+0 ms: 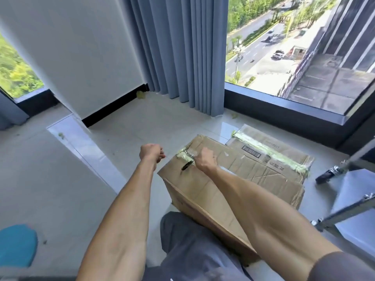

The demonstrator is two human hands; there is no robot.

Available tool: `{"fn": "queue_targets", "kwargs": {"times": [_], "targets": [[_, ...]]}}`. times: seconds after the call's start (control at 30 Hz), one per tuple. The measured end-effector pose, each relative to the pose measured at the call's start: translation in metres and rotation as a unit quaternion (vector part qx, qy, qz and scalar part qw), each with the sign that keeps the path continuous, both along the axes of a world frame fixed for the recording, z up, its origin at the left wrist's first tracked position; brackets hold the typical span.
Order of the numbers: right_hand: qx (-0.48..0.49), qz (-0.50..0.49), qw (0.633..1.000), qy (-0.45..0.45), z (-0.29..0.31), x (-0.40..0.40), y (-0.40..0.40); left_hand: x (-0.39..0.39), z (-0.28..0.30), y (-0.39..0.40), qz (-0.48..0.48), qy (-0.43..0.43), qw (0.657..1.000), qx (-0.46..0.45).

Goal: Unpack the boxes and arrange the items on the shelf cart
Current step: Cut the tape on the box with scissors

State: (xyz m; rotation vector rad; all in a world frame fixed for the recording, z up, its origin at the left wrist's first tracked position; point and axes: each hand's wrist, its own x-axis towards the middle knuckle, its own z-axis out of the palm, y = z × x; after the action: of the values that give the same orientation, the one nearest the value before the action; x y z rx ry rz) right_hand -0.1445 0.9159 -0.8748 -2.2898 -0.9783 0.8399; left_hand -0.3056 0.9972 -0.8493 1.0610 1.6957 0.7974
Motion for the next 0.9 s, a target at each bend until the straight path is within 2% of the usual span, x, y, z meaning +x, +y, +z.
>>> {"fn": "queue_targets", "kwargs": {"times": [0.03, 0.1, 0.17, 0.2, 0.3, 0.37, 0.43, 0.5, 0.57, 0.6, 0.73, 0.9], "targets": [[-0.009, -0.005, 0.999, 0.034, 0.001, 0.006, 0.0, 0.004, -0.002, -0.002, -0.03, 0.053, 0.998, 0.018], [-0.035, -0.019, 0.993, 0.108, 0.003, 0.017, -0.002, 0.012, -0.014, -0.014, -0.148, 0.134, 0.98, 0.02], [-0.048, -0.021, 0.982, 0.181, 0.003, 0.022, -0.004, 0.02, -0.028, -0.029, -0.271, 0.14, 0.952, -0.018], [-0.034, -0.033, 0.978, 0.205, 0.0, 0.026, -0.004, 0.023, -0.034, -0.034, -0.297, 0.131, 0.945, -0.028], [-0.064, -0.059, 0.955, 0.282, -0.003, 0.038, -0.004, 0.035, -0.044, -0.035, -0.228, 0.033, 0.973, -0.012], [-0.092, -0.025, 0.955, 0.281, -0.003, 0.039, -0.007, 0.039, -0.046, -0.028, -0.192, -0.012, 0.981, -0.011], [-0.109, 0.03, 0.969, 0.219, -0.002, 0.036, 0.0, 0.042, -0.046, -0.019, -0.183, 0.004, 0.983, -0.008], [-0.098, 0.121, 0.987, 0.031, -0.006, 0.029, 0.007, 0.044, -0.045, -0.011, -0.162, 0.025, 0.986, 0.007], [-0.048, 0.175, 0.973, -0.142, -0.014, 0.021, 0.009, 0.045, -0.041, 0.0, -0.14, 0.029, 0.989, 0.028], [-0.007, 0.186, 0.964, -0.19, -0.019, 0.018, 0.007, 0.045, -0.039, 0.005, -0.136, 0.037, 0.989, 0.039], [0.08, 0.215, 0.935, -0.272, -0.032, 0.011, 0.006, 0.045, -0.032, 0.023, -0.143, 0.04, 0.987, 0.063], [0.07, 0.214, 0.931, -0.286, -0.026, 0.002, 0.018, 0.056, -0.036, 0.032, -0.137, 0.021, 0.988, 0.066]]}}
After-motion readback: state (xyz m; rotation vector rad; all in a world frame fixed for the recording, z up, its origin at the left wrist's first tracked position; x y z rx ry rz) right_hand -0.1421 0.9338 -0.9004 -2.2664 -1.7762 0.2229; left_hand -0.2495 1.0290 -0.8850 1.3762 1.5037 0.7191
